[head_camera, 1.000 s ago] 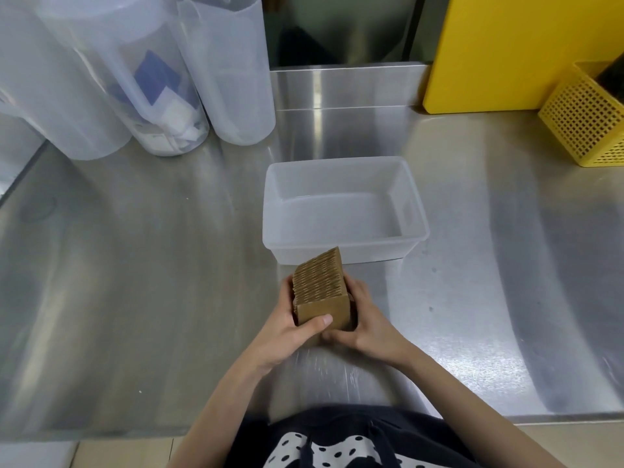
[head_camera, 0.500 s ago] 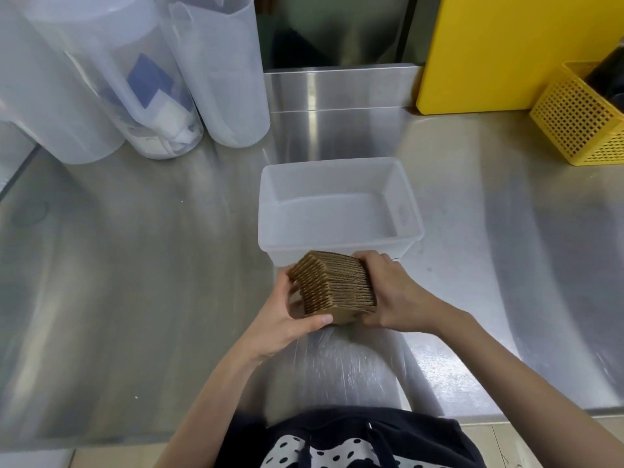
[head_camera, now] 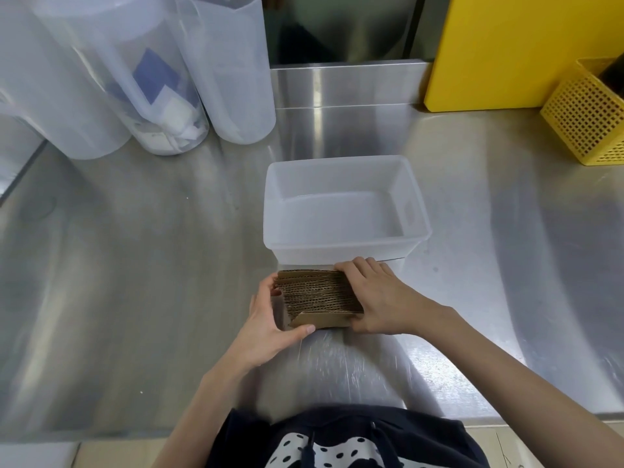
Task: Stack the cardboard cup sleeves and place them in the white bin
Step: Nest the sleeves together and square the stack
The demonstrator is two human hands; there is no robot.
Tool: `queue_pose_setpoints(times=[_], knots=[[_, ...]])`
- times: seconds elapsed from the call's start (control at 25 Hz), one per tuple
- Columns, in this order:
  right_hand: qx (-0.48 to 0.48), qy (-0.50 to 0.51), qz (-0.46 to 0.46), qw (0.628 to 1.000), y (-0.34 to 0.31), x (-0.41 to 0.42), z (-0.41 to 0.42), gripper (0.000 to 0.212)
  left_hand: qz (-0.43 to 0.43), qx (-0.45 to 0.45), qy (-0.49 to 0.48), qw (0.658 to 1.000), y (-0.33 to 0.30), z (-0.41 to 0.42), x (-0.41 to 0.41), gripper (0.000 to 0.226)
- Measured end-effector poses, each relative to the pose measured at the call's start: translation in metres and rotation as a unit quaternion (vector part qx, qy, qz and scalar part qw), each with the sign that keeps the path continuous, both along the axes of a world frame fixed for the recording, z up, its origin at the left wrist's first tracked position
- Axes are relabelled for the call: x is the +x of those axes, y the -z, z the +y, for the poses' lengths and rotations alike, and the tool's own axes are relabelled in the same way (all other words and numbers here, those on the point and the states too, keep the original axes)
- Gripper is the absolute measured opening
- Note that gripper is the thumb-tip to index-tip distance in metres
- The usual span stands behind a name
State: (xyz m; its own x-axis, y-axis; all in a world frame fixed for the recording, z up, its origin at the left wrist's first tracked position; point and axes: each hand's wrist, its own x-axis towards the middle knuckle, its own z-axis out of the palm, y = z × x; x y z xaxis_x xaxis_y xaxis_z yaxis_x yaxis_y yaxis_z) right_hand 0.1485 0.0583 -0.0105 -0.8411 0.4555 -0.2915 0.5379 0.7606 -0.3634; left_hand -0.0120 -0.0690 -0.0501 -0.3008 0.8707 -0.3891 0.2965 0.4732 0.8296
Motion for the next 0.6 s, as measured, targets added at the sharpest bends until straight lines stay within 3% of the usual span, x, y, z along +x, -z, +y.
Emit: queue_pose_setpoints(times=[0.2, 0.32, 0.6], knots=[[-0.007, 0.007, 0.005, 1.000, 0.006, 0.003, -0.001, 0.080, 0.034, -0.008, 0.004, 0.999, 0.003, 0.002, 0.002, 0.096], [-0.025, 0.020, 0.015, 0.999, 0.009, 0.007, -0.002, 0.085, 0.043, -0.004, 0.024, 0.999, 0.006, 0.002, 0.003, 0.110], [-0.142, 0.099, 0.066, 0.983, 0.015, 0.025, -0.001, 0.105, 0.059, -0.016, 0.021, 0.998, 0.005, 0.008, 0.005, 0.112]])
